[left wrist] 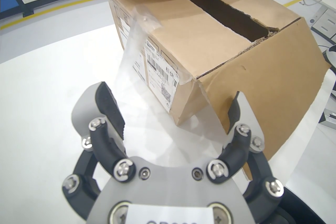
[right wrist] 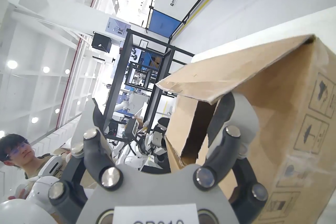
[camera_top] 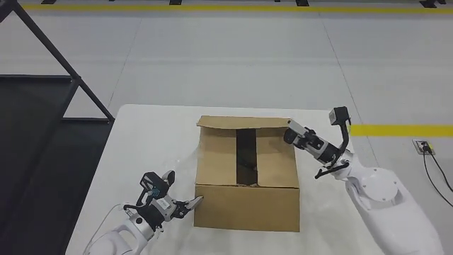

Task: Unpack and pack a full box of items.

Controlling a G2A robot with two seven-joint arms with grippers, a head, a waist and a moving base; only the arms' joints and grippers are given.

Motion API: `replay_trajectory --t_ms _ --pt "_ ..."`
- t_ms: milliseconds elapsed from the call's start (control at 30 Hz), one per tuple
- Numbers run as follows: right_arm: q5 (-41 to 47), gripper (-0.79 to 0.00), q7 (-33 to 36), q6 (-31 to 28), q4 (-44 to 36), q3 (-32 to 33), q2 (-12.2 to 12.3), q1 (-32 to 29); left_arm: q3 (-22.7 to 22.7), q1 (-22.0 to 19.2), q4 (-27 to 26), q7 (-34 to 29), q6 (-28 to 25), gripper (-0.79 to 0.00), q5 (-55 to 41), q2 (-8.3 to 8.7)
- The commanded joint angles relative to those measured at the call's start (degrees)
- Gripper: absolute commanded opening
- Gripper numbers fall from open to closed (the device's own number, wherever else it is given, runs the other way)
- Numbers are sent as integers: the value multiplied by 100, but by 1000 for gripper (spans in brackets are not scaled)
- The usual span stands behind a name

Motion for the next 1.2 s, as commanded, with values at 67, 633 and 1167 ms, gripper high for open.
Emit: replay_trajectory --t_ms 67,633,1167 --pt "-415 0 -453 199 -75 -129 -64 241 0 0 0 0 0 0 0 0" --pt "-792 0 -517 312 -7 -327 -131 555 0 0 0 0 0 0 0 0" --pt "-1818 0 -1439 2069 1245 -1627 -692 2267 0 0 0 0 0 0 0 0"
